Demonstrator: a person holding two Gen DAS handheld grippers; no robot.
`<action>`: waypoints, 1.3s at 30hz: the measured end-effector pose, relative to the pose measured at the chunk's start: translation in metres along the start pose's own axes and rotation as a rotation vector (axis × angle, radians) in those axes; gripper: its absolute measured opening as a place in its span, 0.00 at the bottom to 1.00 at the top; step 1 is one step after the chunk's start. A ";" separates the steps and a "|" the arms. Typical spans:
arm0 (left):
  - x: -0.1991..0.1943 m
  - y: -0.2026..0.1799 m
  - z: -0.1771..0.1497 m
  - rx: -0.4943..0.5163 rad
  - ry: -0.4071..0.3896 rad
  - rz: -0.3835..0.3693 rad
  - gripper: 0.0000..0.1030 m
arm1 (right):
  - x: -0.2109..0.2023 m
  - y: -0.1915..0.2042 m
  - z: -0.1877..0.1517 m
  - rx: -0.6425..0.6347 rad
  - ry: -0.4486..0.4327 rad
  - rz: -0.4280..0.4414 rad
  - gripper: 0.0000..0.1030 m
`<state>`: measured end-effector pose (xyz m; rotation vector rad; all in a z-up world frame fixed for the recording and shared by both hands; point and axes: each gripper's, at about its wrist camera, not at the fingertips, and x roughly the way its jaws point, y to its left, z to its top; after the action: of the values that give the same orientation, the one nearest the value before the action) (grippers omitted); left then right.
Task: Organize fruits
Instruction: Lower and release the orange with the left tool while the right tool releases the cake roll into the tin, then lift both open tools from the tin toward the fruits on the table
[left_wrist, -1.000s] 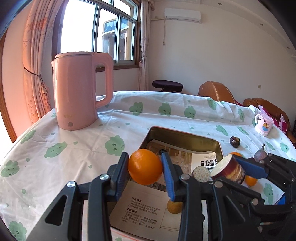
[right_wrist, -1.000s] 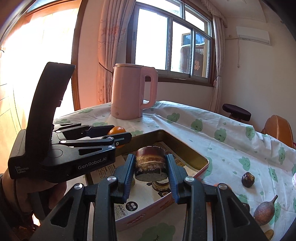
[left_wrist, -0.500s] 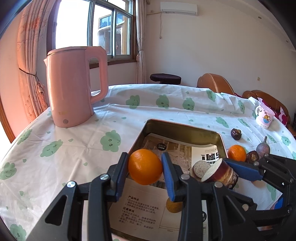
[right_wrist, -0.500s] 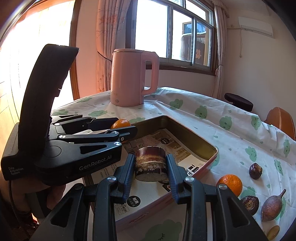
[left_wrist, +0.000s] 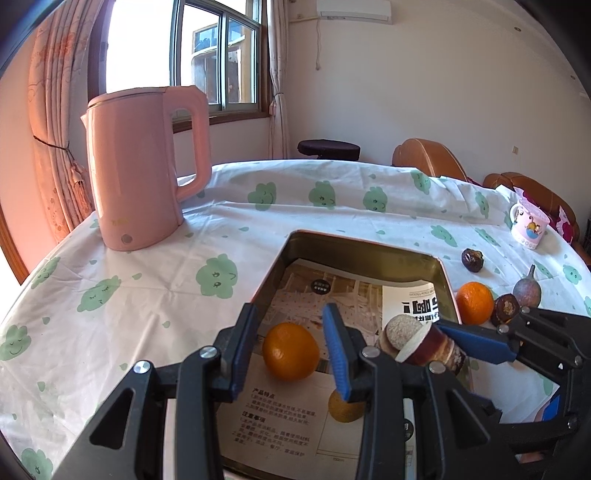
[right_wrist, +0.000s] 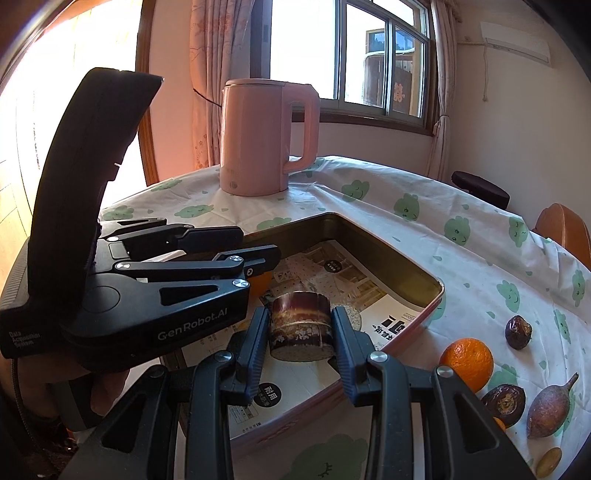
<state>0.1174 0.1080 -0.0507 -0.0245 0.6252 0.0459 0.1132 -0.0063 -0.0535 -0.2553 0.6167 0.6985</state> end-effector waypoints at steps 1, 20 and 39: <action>0.000 0.000 0.000 0.003 -0.002 0.004 0.38 | 0.000 0.000 0.000 -0.001 0.001 -0.002 0.36; -0.043 -0.019 -0.003 -0.023 -0.183 0.044 0.69 | -0.049 -0.021 -0.017 -0.007 -0.114 -0.152 0.73; -0.024 -0.163 -0.012 0.162 -0.054 -0.161 0.72 | -0.131 -0.165 -0.085 0.294 -0.070 -0.436 0.72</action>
<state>0.0990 -0.0560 -0.0448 0.0824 0.5699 -0.1598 0.1074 -0.2334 -0.0383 -0.0853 0.5642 0.1922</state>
